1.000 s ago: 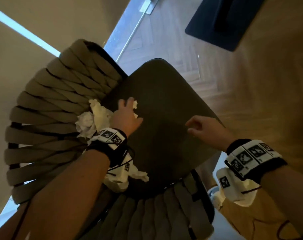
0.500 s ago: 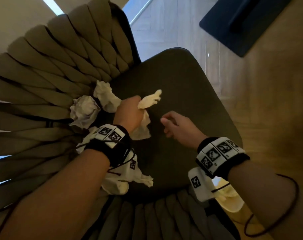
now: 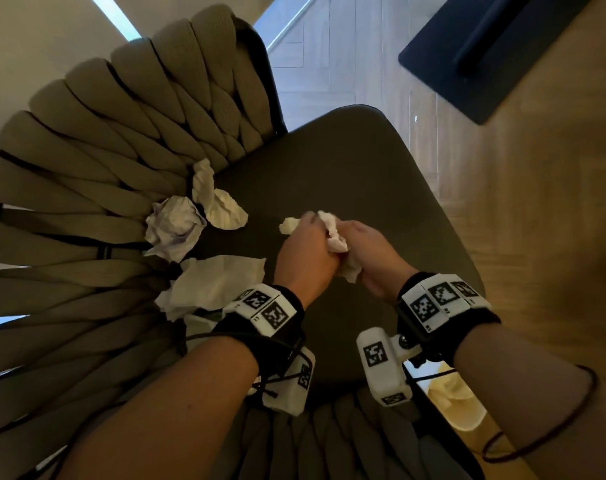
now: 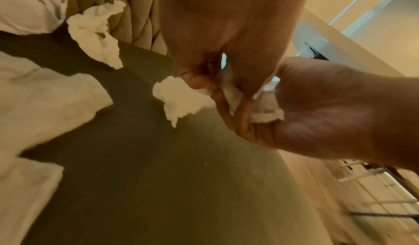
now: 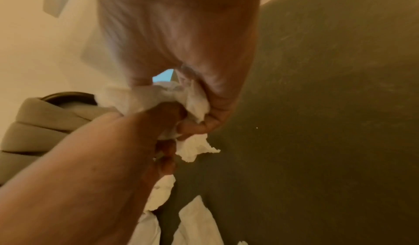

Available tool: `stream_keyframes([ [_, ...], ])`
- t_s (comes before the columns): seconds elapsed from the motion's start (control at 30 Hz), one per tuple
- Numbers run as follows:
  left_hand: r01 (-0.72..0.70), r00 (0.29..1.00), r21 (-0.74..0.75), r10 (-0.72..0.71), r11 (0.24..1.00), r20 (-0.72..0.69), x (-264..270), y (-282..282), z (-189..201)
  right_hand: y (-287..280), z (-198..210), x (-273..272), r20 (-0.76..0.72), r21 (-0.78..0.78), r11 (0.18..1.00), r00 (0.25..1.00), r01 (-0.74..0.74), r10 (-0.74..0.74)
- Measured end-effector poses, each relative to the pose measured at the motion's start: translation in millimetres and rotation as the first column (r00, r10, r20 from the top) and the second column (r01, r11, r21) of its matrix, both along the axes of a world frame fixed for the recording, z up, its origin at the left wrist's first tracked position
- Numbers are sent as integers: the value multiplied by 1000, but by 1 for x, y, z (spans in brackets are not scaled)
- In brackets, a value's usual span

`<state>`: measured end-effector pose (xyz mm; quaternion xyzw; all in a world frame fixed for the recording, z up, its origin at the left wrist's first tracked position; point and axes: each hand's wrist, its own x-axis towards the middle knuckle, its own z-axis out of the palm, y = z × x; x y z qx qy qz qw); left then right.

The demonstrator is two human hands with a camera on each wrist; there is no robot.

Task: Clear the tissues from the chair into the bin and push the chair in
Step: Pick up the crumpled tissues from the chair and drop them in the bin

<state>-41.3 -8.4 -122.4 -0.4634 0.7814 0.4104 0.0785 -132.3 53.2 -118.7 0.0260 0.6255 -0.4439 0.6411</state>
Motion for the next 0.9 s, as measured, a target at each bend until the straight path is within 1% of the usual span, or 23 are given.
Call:
stream_keyframes([
  [0.03, -2, 999, -14, 3, 1000, 42, 3, -7, -2, 0, -2, 2, -49, 22, 1000, 999, -20, 21],
  [0.1, -49, 994, 34, 46, 998, 94, 13, -32, -2, -3, -5, 3, -158, 82, 996, 987, -29, 41],
  [0.13, -63, 990, 22, 59, 998, 129, 19, -48, 0, -5, -7, 2, -221, 110, 993, 973, -40, 64],
  [0.17, -59, 984, -34, 64, 998, 167, 28, -65, 1, -6, -10, 2, -276, 127, 990, 956, -62, 95],
  [0.23, 2, 956, -164, 47, 986, 289, 43, -96, 0, -8, -13, 0, -337, 140, 984, 930, -107, 149],
  [0.27, 67, 931, -200, 11, 978, 365, 49, -110, -4, -8, -15, 0, -352, 144, 982, 921, -126, 169],
  [0.33, 181, 866, -168, -76, 969, 494, 55, -128, -18, -8, -21, -1, -382, 156, 975, 901, -157, 206],
  [0.4, 229, 807, -113, -124, 967, 577, 54, -134, -31, -6, -24, -1, -401, 163, 973, 890, -166, 219],
  [0.43, 239, 794, -114, -126, 964, 595, 51, -134, -35, -5, -25, -1, -407, 166, 973, 888, -160, 215],
  [0.47, 243, 798, -137, -118, 960, 591, 48, -134, -38, -4, -29, -2, -414, 168, 975, 888, -143, 201],
  [0.53, 220, 853, -215, -81, 952, 516, 38, -131, -34, -2, -31, -1, -418, 178, 977, 890, -116, 182],
  [0.57, 194, 896, -233, -75, 953, 438, 34, -127, -27, -1, -30, -1, -415, 180, 977, 892, -110, 177],
  [0.6, 148, 944, -196, -80, 969, 320, 30, -122, -19, -2, -31, -1, -411, 175, 979, 897, -100, 165],
  [0.63, 82, 983, -81, -68, 993, 168, 25, -114, -8, -3, -30, 0, -404, 169, 982, 902, -90, 152],
  [0.67, 22, 1000, 95, -23, 995, 11, 21, -104, 5, -5, -30, 1, -391, 159, 984, 910, -78, 135],
  [0.7, 2, 995, 281, 27, 960, -101, 17, -92, 19, -6, -29, 3, -352, 130, 990, 931, -50, 93],
  [0.73, 12, 985, 430, 63, 903, -160, 14, -80, 29, -9, -27, 4, -257, 72, 997, 966, -12, 30],
  [0.77, 26, 982, 523, 75, 852, -172, 12, -69, 34, -11, -24, 6, -99, -12, 999, 994, 41, -42],
  [0.8, 32, 983, 562, 75, 826, -168, 13, -60, 34, -13, -23, 7, 70, -93, 991, 993, 97, -90],
  [0.83, 21, 985, 559, 78, 829, -153, 15, -53, 32, -14, -22, 9, 191, -147, 981, 977, 125, -95],
  [0.87, 5, 988, 500, 73, 866, -135, 18, -48, 27, -16, -19, 12, 217, -169, 982, 975, 85, -47],
  [0.9, -5, 992, 389, 53, 921, -111, 21, -45, 21, -18, -16, 17, 171, -159, 987, 985, -5, 33],
])
